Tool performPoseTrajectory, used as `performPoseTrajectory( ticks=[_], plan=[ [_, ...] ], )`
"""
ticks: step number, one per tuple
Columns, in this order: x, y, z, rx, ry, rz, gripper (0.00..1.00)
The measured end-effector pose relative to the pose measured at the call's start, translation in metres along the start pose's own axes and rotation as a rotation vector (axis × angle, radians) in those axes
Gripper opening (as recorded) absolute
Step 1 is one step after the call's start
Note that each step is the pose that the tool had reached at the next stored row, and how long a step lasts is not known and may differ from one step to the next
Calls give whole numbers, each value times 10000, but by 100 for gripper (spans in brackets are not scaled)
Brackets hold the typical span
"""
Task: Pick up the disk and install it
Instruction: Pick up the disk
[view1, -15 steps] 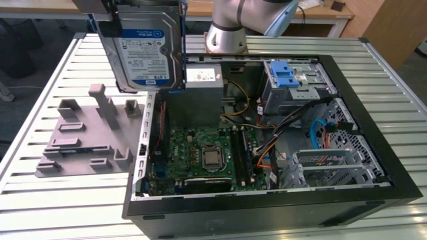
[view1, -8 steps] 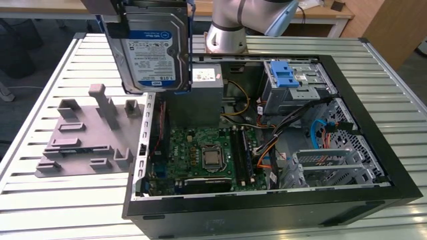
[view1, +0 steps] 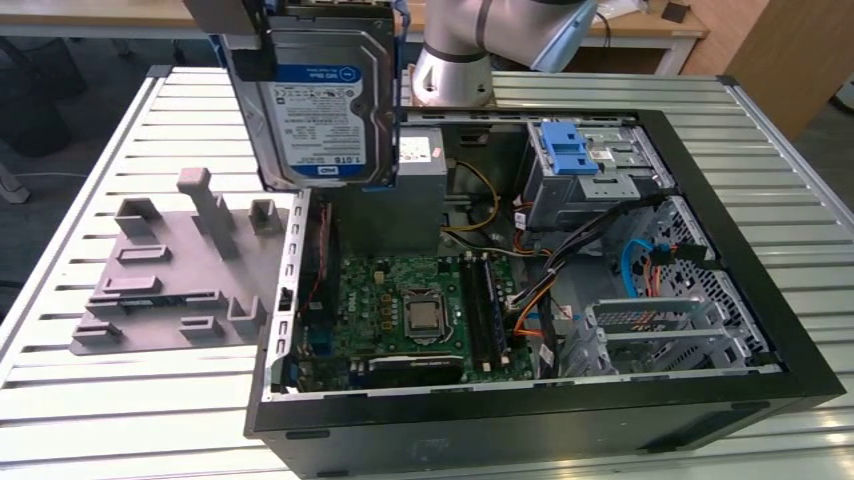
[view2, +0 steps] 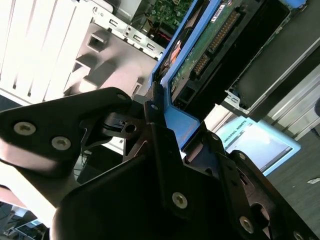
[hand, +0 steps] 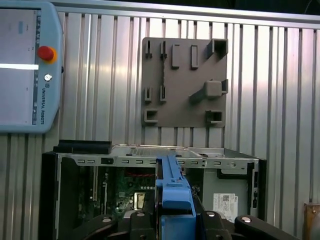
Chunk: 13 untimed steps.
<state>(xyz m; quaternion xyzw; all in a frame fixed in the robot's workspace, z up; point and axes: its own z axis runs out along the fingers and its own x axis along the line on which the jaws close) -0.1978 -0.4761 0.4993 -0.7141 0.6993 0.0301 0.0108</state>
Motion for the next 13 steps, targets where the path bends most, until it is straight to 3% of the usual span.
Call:
performPoseTrajectory(
  ticks=[13],
  plan=[
    [43,-263,-8,0,0,1,37]
  ],
)
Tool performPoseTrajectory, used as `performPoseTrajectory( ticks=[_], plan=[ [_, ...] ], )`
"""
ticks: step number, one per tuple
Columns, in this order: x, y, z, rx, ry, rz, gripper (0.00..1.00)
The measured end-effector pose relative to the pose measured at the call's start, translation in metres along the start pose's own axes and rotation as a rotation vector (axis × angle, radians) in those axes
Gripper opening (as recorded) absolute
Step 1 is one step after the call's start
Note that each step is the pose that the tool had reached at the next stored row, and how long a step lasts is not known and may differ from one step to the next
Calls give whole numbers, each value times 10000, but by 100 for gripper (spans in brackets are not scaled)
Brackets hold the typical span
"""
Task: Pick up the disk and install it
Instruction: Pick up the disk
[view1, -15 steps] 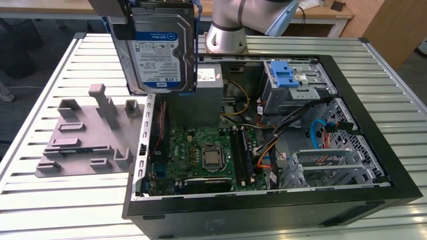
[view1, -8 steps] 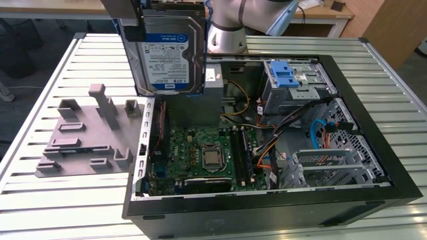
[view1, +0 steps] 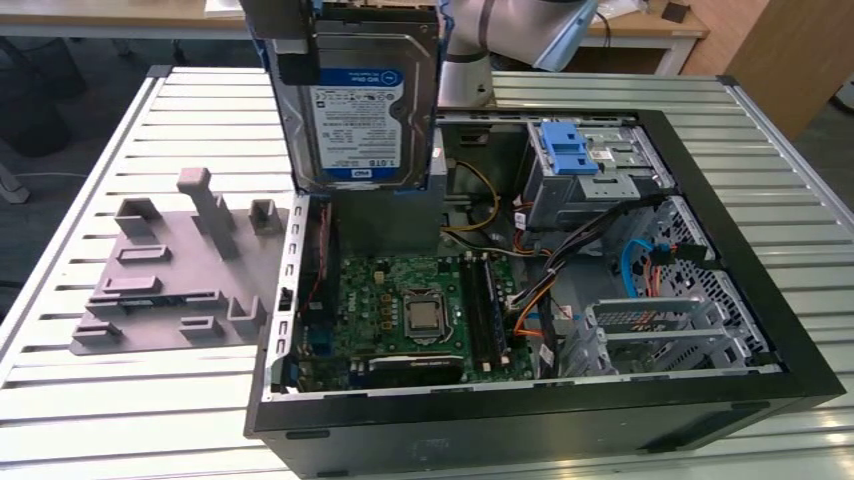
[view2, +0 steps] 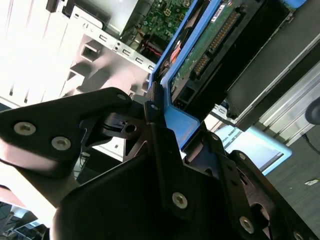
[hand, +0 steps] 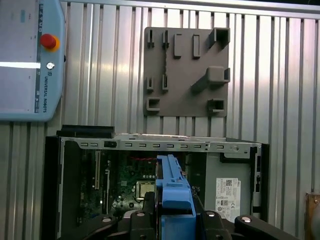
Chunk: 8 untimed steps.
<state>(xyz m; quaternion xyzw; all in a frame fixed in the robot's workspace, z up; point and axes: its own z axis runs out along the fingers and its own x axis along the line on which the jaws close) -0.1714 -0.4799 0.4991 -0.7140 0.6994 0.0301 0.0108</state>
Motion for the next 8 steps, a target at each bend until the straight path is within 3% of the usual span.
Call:
performPoseTrajectory(
  ticks=[8],
  plan=[
    [14,-152,-2,0,0,0,37]
  ],
)
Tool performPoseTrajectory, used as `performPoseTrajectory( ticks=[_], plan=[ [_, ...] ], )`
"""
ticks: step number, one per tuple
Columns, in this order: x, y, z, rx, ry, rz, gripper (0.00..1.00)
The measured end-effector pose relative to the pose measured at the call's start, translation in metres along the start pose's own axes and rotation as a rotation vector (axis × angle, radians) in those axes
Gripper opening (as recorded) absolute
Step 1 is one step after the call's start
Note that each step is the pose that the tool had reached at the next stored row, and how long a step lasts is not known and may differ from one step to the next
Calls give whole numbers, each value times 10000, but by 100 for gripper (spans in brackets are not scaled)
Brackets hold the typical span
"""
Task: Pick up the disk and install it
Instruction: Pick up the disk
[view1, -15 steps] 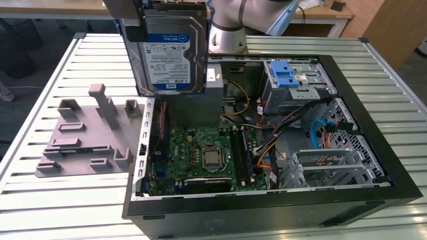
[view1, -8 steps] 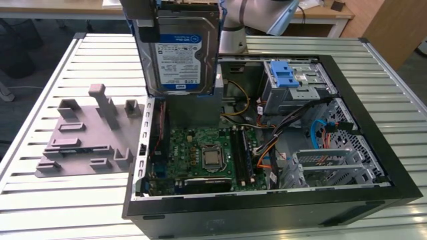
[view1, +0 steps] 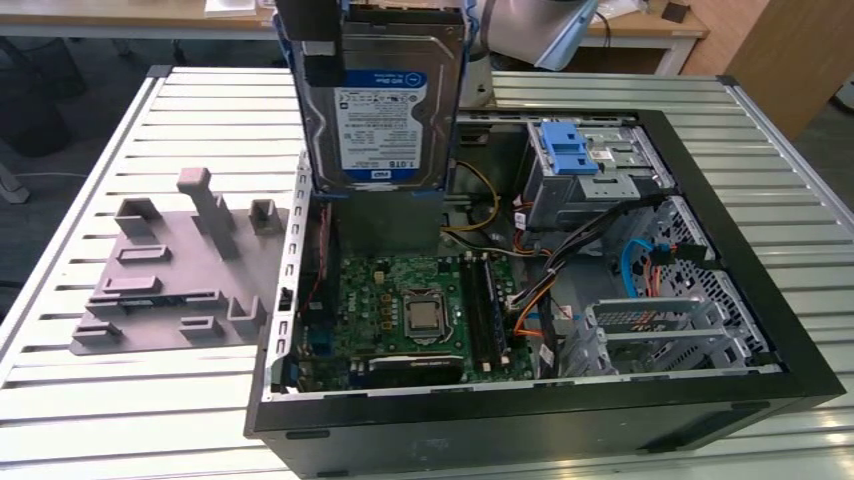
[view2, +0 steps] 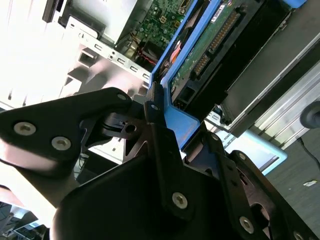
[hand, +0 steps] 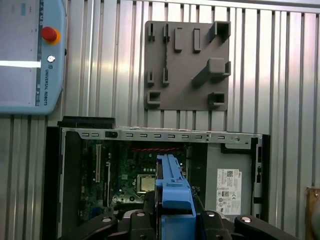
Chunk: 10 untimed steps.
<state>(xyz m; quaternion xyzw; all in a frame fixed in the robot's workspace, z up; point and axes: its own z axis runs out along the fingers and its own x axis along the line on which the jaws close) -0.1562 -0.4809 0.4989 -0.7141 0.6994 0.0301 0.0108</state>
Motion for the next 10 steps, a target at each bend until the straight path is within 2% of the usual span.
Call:
performPoseTrajectory(
  ticks=[10],
  plan=[
    [15,-165,-3,0,1,0,37]
  ],
)
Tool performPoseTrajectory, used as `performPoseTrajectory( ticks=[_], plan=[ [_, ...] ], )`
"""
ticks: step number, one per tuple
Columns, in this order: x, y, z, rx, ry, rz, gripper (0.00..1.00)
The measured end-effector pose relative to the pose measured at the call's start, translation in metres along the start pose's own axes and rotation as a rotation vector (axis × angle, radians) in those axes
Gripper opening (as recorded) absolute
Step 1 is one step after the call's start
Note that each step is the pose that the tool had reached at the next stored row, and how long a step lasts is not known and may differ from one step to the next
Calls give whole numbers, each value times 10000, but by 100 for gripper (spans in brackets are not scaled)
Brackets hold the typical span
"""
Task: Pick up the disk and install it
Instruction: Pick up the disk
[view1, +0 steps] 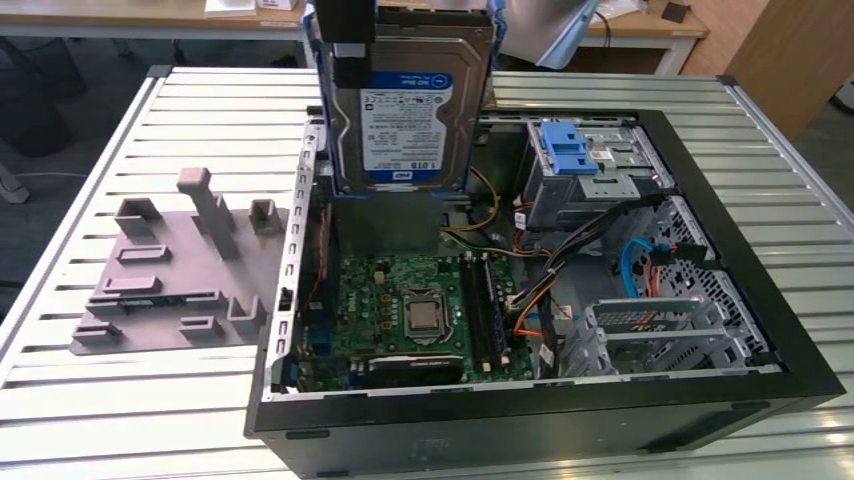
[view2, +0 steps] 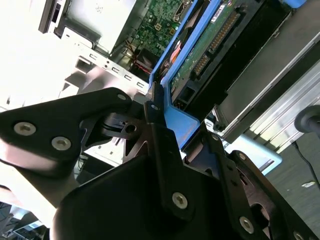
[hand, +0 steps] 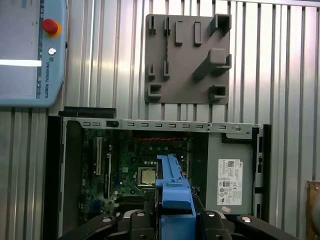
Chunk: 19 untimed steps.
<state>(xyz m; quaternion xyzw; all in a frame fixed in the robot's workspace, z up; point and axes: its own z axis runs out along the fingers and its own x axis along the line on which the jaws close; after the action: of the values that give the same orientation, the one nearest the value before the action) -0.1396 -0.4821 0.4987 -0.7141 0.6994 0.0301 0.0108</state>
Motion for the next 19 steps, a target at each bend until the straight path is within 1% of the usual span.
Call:
performPoseTrajectory(
  ticks=[19],
  plan=[
    [27,-305,-4,0,1,0,37]
  ],
)
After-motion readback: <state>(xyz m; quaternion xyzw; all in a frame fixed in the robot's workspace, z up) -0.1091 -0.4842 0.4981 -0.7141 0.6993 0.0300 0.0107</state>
